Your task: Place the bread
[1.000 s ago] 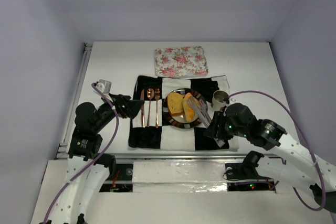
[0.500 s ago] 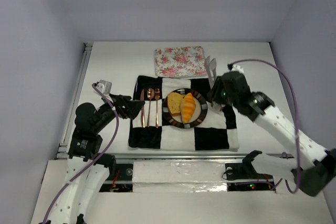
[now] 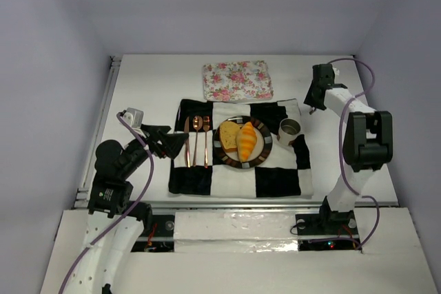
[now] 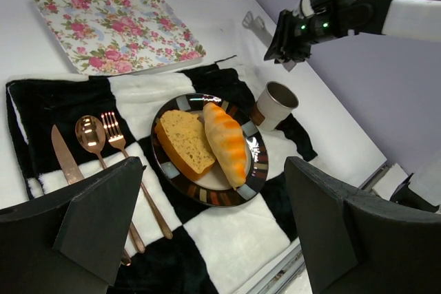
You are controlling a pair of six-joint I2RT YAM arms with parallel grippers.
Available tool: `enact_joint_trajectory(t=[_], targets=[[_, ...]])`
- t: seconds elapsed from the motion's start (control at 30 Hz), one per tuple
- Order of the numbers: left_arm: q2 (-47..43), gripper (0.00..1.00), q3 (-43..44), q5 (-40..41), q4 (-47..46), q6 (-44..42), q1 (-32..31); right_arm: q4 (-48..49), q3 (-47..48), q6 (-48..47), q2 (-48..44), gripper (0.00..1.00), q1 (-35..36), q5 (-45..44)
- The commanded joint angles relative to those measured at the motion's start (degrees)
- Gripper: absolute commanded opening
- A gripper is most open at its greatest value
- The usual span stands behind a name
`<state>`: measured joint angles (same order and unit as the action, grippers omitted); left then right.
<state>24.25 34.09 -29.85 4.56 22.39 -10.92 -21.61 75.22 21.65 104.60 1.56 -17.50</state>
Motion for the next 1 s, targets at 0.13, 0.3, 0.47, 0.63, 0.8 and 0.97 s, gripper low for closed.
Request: enact_joint_trajectory(t=[0.13,0.3,0.47,0.63,0.8,0.97], targets=[[-0.3,0.82,-0.7,-0.7,-2.2,-0.1,-0.3,4.6,2.4,-13.1,3.6,0.43,-3.0,0.3],[-0.3,0.82,-0.7,-0.9,-2.3,-0.1,-0.3,4.1,2.7,-13.6,6.5,0.61,-3.5,-2.5],[0.0,0.82,-0.8,-0.8,-2.3,0.0,-0.3,2.6,5.5,-11.8,6.1,0.86,-3.5,-2.3],[-0.3,0.82,-0.7,-0.6,-2.2,0.0,-0.3,0.2,9.5,-3.0,-1.9,0.94,-3.5,0.3],[0.1,0.83,-0.3,-0.6,-1.8,-0.2,-0.3,18.8,-4.0,17.1,-24.7,0.65,-2.2,22.4],[0.4,0.89,0.5,0.3,-0.9,-0.4,0.2,34.5,-27.4,27.2,-52.0,0.0,4.0,36.9]])
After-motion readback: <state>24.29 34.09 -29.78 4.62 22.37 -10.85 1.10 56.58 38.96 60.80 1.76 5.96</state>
